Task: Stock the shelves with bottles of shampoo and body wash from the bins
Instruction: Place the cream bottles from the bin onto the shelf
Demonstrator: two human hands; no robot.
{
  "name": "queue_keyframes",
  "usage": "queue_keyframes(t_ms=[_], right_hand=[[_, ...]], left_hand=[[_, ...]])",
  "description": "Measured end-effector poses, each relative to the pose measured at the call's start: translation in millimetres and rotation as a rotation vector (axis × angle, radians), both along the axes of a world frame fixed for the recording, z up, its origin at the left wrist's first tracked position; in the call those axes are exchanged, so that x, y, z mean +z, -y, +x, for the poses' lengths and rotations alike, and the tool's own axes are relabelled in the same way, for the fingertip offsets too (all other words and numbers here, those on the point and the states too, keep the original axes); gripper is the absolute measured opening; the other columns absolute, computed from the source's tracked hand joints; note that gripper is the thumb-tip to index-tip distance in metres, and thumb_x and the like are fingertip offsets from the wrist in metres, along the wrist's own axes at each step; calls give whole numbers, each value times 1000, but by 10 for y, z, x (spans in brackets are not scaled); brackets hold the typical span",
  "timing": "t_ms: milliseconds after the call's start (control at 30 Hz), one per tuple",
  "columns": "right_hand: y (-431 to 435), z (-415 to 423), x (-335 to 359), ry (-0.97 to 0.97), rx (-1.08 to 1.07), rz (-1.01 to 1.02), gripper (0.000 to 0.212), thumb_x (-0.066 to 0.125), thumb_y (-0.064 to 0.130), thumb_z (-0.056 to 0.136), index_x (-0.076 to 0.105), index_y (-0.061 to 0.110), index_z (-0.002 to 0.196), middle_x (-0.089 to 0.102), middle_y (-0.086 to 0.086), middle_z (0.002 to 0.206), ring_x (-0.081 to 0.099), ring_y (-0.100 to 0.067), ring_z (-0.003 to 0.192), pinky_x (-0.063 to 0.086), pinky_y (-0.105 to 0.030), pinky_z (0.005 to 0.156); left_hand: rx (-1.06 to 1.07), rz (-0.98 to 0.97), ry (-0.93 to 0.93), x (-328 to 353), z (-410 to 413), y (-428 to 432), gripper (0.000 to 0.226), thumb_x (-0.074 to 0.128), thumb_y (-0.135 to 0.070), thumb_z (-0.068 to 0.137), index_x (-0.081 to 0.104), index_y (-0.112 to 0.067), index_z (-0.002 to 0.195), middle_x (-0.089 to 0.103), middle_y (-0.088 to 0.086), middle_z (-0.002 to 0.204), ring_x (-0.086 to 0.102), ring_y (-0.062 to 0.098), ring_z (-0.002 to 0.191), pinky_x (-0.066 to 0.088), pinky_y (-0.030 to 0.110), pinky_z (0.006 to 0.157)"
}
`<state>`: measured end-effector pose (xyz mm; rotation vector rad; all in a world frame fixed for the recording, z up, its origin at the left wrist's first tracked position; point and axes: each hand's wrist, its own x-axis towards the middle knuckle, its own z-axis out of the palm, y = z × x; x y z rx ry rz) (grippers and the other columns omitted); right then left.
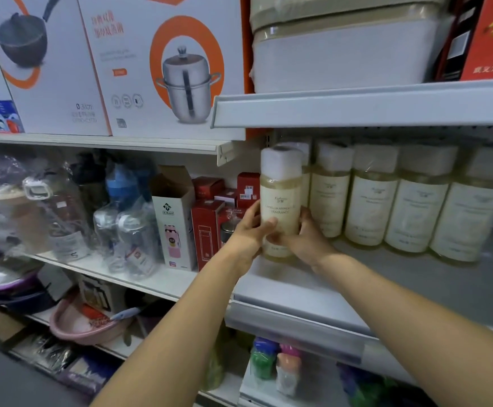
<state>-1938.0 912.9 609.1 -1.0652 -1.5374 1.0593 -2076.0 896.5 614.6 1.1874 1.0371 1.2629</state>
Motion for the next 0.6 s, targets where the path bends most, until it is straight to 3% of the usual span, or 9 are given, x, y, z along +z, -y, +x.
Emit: queue_keyframes(t_ms=[133,233,400,500,600], right_hand=[[-62,-47,-20,25,-39,-18,89,84,8,72,30,18,143,60,0,127,60,-18,116,53,-34,93],[-39,-83,-8,86,-99,-38,87,83,14,74,29,17,142,57,-2,129,58,-20,117,51,-35,95],[135,-116,23,242,-245,-93,94,80,16,78,20,18,150,43,-5,147,47,-27,131,45,-42,105],[286,-105,33,268,-339,-142,81,71,16,86,21,22,150,39,-6,150,43,-28,134,41,-45,110],[462,-188,-4,208,-384,-76,66,66,14,90,28,22,144,43,-6,145,47,-26,130,44,-42,107]], left_hand=[[20,-16,26,-11,27,-39,54,56,-8,99,42,-27,148,64,5,133,63,22,120,53,39,98],[50,-33,22,-8,45,-31,53,56,-7,99,44,-24,148,65,5,132,63,21,119,53,35,95],[126,-134,48,-12,-15,166,52,55,-13,101,40,-26,149,61,2,136,60,18,118,49,32,89],[181,-174,108,-54,-104,397,48,57,-16,100,46,-23,146,61,6,133,57,23,120,49,41,98],[186,-209,210,-102,-214,637,46,58,-17,100,46,-18,145,59,7,131,56,25,122,49,42,104]])
